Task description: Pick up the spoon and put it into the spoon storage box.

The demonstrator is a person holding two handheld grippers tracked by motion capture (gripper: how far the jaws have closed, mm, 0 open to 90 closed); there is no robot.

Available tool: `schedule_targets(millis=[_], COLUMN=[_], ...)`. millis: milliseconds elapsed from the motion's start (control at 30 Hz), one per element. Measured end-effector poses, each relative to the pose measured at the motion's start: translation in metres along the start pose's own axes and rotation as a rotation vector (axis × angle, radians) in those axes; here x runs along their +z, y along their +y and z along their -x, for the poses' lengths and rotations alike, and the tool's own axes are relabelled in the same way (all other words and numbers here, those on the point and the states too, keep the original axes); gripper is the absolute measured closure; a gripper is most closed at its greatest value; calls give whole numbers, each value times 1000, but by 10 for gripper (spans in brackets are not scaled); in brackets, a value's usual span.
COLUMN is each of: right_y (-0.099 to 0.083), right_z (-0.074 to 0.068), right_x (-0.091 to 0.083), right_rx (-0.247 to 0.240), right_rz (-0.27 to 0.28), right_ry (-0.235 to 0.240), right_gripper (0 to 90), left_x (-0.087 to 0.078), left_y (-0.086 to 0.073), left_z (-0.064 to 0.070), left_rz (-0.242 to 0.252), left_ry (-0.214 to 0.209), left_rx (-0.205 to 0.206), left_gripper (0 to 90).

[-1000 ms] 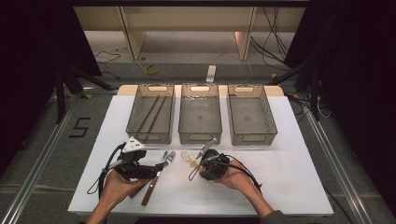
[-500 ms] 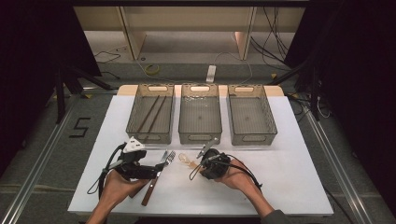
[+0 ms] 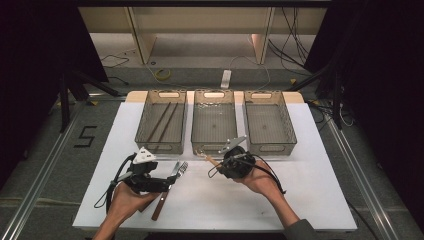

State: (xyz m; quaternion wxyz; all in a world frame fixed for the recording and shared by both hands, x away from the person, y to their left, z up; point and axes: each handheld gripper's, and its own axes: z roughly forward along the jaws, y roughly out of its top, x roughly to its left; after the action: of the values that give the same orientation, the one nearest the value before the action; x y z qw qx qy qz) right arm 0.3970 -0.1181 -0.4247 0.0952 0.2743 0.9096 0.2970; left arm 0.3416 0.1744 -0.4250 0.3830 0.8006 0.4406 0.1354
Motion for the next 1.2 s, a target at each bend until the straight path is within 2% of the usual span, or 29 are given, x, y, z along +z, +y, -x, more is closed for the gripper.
schedule_targets(millis=[267,567,900,1033,1200], right_y=[18,35,50,54,60], right_z=[26,48,63,67,70], right_x=[-14,-23,-17,-17,-12], right_rx=[48,94,135,142,145], right_rz=[62,106,105,118,107], right_ry=[-70,-116,-151,-153,-163], right_gripper=[748,747,747,747,746], left_x=[0,1,0,0,0], left_y=[0,0,0,0,0], left_z=[0,1,1,1,1], left_rz=[-2,0,-2,-2,-3], left_ry=[-3,-5,-7,-6,-5], left_rx=[2,-2,-1,1,2], left_gripper=[154,155,155,155,155])
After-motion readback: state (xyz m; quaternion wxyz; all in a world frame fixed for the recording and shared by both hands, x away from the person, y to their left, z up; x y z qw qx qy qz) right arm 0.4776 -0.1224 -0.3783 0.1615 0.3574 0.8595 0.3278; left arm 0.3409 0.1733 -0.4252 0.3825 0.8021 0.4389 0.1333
